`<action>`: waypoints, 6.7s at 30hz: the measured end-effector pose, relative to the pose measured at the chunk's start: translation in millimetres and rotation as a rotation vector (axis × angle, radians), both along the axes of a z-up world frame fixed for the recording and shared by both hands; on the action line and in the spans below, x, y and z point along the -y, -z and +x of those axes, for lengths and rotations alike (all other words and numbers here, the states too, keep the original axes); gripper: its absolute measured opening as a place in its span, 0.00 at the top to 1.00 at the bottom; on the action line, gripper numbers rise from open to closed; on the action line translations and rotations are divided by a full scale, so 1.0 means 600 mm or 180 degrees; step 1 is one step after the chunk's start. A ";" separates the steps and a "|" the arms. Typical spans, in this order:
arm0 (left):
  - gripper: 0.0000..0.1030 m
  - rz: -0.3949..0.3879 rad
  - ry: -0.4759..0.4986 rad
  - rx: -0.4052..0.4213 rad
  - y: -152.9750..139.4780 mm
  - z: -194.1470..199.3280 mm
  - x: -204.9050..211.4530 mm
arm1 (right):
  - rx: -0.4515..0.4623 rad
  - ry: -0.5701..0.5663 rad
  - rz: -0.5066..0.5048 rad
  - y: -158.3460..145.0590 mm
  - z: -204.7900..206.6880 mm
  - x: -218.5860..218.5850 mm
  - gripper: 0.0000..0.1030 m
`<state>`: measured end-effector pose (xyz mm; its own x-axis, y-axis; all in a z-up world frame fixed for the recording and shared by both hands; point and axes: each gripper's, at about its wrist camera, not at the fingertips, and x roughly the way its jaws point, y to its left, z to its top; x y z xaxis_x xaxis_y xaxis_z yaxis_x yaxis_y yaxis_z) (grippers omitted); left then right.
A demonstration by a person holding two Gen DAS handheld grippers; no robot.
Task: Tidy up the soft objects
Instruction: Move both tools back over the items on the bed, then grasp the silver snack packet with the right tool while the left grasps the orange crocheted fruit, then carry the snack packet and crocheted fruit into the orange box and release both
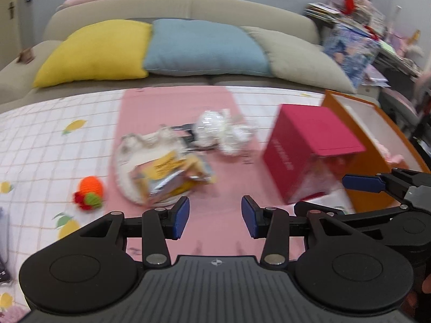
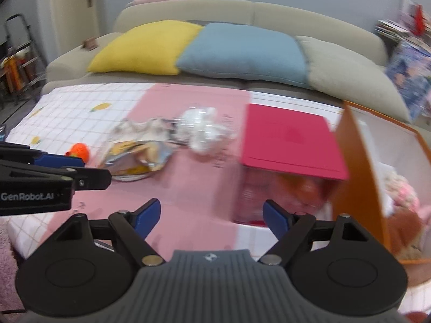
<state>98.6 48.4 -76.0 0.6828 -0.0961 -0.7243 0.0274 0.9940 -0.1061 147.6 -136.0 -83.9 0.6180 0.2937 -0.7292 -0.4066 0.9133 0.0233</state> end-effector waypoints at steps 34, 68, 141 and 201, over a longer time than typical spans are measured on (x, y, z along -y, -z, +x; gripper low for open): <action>0.51 0.0122 -0.0222 -0.0165 0.075 0.068 -0.127 | -0.0117 -0.0912 -0.0283 0.084 0.161 -0.209 0.42; 0.35 0.0545 -0.0735 -0.0175 0.141 0.095 -0.206 | -0.0218 -0.1080 -0.0402 0.122 0.176 -0.266 0.72; 0.51 0.0230 0.1951 0.0431 -0.091 0.253 0.377 | 0.0089 0.1218 -0.0010 -0.048 0.266 0.391 0.88; 0.37 0.0460 0.2133 0.0779 -0.104 0.147 0.375 | 0.0529 0.1245 -0.0046 -0.053 0.120 0.361 0.44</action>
